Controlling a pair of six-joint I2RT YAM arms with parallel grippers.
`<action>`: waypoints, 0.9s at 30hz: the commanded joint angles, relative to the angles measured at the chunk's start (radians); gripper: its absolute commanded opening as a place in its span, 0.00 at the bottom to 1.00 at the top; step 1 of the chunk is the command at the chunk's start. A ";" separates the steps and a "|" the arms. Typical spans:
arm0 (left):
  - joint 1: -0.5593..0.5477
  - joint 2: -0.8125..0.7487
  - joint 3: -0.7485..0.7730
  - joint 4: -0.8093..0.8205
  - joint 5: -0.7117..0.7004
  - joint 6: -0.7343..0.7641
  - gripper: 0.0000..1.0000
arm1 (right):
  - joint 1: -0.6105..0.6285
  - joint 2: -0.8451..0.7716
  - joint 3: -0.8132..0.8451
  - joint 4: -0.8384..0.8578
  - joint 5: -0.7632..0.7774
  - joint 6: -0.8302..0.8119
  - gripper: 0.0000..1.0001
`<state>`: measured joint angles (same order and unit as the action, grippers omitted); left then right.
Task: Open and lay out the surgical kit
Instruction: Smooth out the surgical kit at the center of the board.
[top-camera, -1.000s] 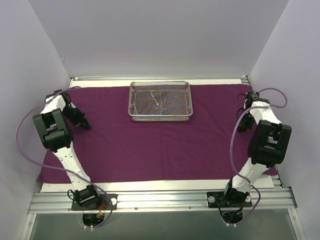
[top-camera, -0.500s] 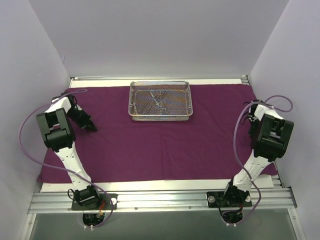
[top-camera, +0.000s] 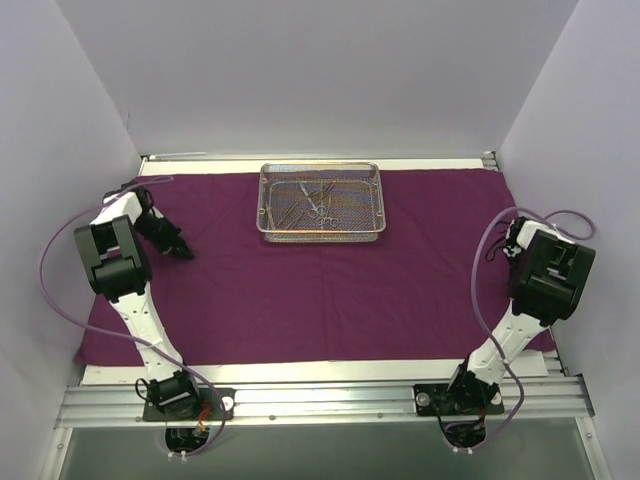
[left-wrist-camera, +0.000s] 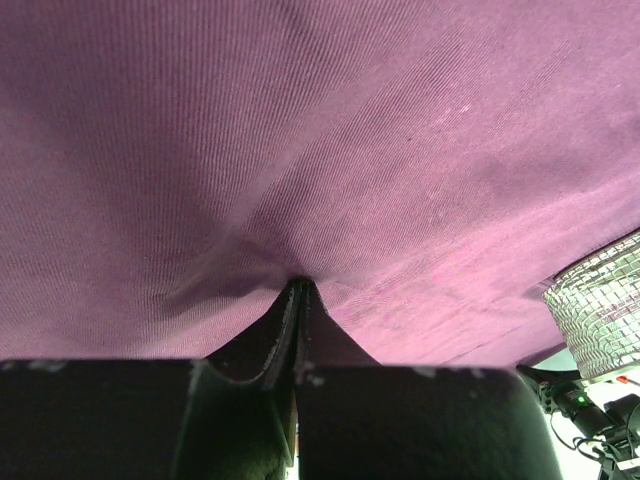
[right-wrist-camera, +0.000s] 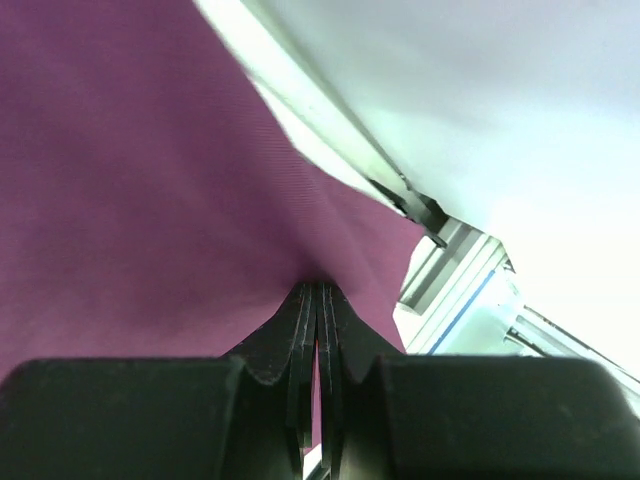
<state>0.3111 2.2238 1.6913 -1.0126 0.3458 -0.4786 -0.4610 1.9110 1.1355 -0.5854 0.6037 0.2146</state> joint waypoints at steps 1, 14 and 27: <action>0.005 0.002 0.041 0.006 0.002 0.003 0.03 | 0.046 -0.055 0.029 -0.053 0.022 -0.003 0.00; 0.005 0.013 0.051 0.009 0.030 0.005 0.03 | 0.027 -0.109 0.030 -0.050 0.018 -0.038 0.68; 0.014 -0.001 0.047 0.003 0.039 0.011 0.03 | 0.019 -0.015 -0.003 0.007 -0.125 -0.089 0.75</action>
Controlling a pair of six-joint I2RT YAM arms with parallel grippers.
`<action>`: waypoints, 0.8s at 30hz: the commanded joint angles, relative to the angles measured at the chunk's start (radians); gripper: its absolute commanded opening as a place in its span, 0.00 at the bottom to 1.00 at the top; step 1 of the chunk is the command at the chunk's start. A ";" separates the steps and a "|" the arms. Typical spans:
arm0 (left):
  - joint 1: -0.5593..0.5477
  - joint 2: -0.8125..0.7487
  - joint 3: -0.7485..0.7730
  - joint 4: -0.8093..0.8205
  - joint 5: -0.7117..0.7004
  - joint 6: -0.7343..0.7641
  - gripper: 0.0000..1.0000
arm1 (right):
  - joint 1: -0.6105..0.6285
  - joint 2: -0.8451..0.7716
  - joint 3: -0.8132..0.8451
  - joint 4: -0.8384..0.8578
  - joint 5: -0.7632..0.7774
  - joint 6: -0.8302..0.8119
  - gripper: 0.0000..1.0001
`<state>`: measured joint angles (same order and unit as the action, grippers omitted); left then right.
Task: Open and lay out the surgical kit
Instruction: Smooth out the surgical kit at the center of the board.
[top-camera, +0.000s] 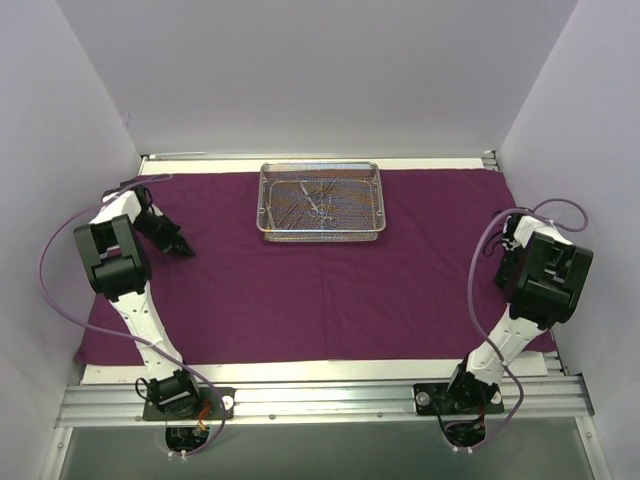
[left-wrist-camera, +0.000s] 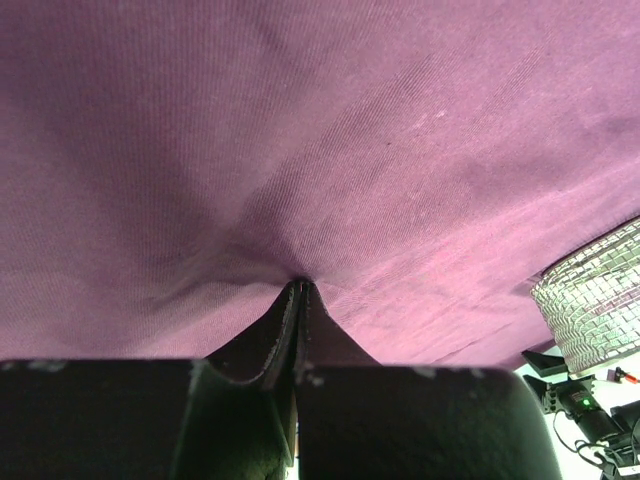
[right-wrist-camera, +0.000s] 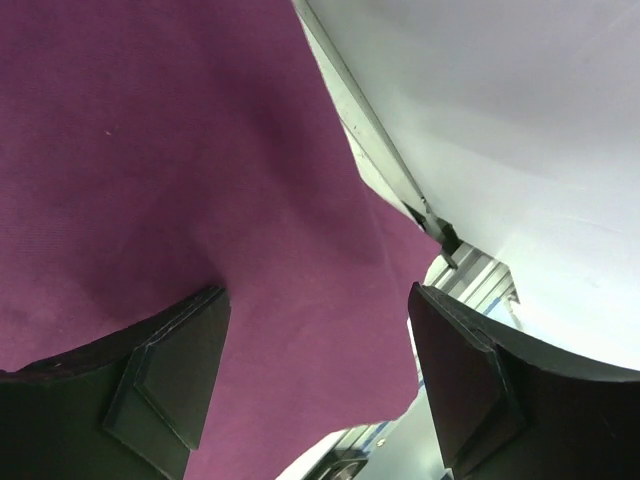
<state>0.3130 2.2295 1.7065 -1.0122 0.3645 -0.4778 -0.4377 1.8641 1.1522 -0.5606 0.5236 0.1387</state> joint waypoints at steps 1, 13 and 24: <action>0.012 -0.010 0.031 0.004 0.021 0.011 0.03 | -0.004 0.036 -0.022 -0.019 -0.050 -0.013 0.74; 0.021 -0.025 0.012 0.009 0.011 0.011 0.03 | -0.029 0.041 -0.002 -0.059 0.032 0.064 0.12; 0.023 -0.014 0.004 0.026 0.016 0.007 0.03 | -0.013 -0.071 0.009 -0.049 0.082 0.020 0.00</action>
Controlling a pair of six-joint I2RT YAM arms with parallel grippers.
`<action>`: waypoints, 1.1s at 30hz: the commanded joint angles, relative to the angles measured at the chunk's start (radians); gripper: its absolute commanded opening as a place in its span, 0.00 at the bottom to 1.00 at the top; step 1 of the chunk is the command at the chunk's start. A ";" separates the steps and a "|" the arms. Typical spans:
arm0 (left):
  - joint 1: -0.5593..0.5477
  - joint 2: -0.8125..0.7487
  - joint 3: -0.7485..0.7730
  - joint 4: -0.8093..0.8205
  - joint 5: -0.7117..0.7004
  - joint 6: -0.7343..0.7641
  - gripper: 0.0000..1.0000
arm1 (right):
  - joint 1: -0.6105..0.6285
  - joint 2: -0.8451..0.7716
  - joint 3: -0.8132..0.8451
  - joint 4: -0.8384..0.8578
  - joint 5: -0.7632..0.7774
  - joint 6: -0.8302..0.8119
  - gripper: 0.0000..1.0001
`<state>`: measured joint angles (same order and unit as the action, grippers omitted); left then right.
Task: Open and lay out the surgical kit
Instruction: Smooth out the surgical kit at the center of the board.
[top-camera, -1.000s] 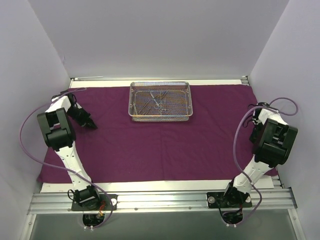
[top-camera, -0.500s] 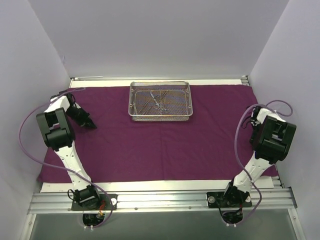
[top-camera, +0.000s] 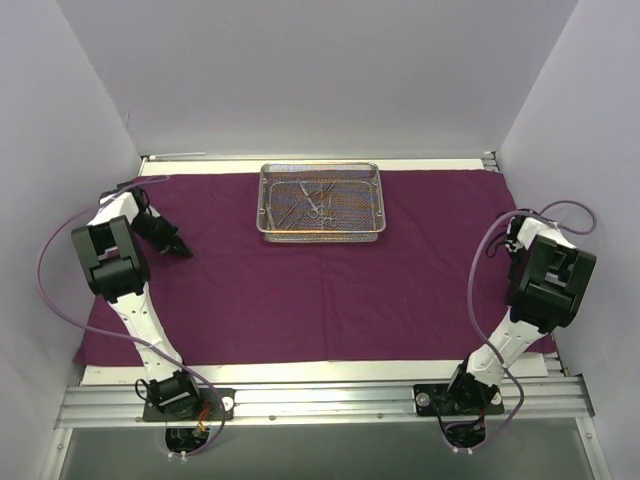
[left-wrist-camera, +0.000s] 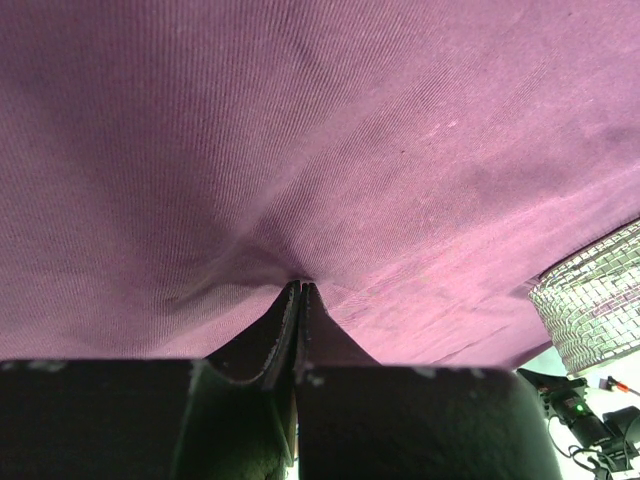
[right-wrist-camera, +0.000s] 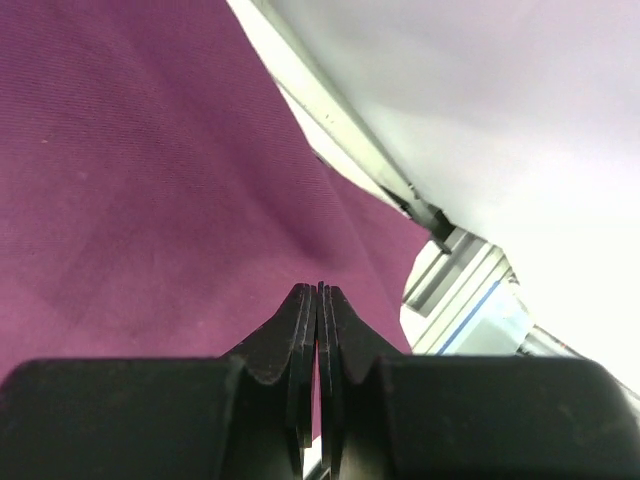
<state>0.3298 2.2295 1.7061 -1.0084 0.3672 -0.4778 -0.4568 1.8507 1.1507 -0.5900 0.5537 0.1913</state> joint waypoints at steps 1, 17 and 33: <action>0.006 -0.011 0.004 0.021 0.012 0.007 0.03 | 0.006 -0.051 0.003 -0.007 0.043 -0.053 0.00; 0.009 0.002 0.027 0.007 0.010 0.013 0.03 | 0.259 0.094 -0.012 0.013 -0.231 -0.050 0.00; 0.009 0.004 0.030 0.013 0.015 0.010 0.03 | 0.141 -0.041 0.063 0.018 0.040 -0.085 0.00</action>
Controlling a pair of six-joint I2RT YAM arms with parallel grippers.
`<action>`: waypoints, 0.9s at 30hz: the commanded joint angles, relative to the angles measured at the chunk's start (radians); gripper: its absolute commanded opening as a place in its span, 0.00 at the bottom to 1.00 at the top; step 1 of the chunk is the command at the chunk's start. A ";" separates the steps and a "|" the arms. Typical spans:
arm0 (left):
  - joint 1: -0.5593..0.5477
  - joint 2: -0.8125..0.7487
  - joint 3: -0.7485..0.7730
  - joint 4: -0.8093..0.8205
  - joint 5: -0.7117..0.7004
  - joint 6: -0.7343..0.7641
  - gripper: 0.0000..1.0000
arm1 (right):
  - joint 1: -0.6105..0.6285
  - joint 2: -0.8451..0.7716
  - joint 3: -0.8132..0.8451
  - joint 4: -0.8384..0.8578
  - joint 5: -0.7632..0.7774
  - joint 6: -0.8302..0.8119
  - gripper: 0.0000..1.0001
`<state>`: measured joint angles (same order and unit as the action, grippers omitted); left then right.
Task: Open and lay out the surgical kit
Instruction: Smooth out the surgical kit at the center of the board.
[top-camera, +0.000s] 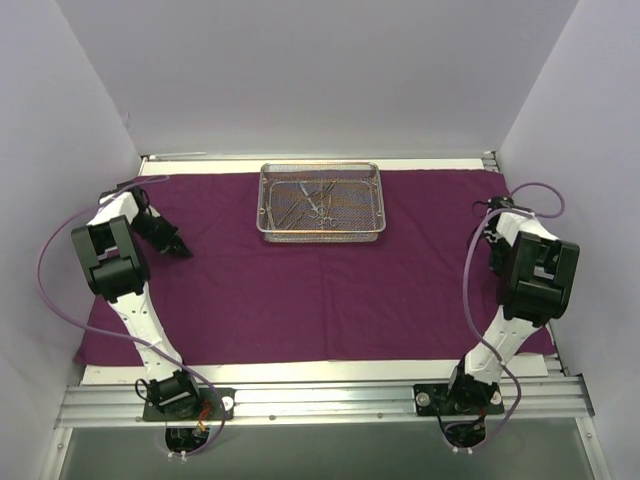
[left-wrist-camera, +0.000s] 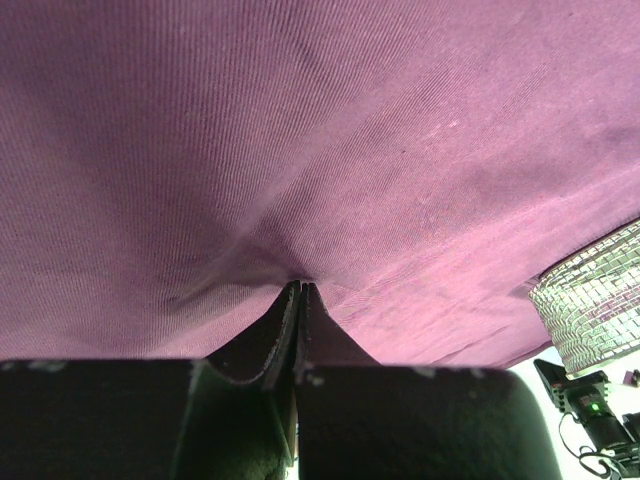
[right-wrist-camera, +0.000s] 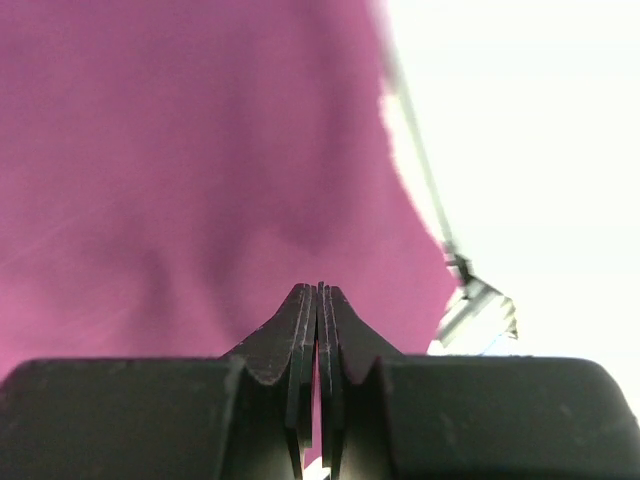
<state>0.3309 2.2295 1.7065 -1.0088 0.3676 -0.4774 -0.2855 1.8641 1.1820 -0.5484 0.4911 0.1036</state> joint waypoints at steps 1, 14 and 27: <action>0.008 0.002 0.028 0.013 0.014 0.010 0.03 | -0.034 -0.051 0.028 -0.022 0.124 -0.007 0.00; 0.007 0.006 0.013 0.021 0.022 0.008 0.03 | -0.072 0.030 -0.094 0.105 0.182 -0.157 0.00; 0.007 0.015 -0.007 0.024 0.017 0.013 0.03 | -0.170 0.165 -0.110 0.104 0.218 -0.196 0.00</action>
<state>0.3305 2.2299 1.6936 -1.0023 0.3717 -0.4774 -0.4259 2.0041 1.0847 -0.3958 0.7326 -0.1043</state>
